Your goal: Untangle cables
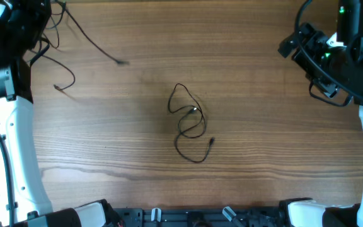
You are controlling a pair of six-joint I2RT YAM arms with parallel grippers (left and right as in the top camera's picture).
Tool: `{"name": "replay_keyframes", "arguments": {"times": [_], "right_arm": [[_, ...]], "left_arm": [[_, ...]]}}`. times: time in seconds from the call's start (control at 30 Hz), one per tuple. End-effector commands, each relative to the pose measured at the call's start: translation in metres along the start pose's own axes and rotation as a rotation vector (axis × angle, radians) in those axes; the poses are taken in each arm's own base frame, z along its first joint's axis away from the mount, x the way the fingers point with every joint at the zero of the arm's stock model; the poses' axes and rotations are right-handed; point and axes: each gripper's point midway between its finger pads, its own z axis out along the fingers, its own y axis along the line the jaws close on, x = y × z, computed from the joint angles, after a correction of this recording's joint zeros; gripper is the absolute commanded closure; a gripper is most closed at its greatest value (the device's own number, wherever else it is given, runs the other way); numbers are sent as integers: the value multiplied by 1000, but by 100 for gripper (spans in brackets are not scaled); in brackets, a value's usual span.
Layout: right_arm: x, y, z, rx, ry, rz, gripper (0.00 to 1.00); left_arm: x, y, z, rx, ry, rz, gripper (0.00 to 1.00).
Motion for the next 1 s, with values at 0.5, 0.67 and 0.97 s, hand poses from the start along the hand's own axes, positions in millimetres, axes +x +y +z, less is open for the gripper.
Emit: {"name": "replay_keyframes", "arguments": {"times": [0.5,0.67,0.97], "right_arm": [[3,-9,16,67,43,-24,1],[6,-12,16,77,54,-24,1],[8,-14,17,87,63,-22,3]], "left_arm": [[-38,158,-35,-446,-84,-317,96],[-54,238,-41,-646,-162,-381,96],[-65,371,-43,-1000,-263,-296,96]]}}
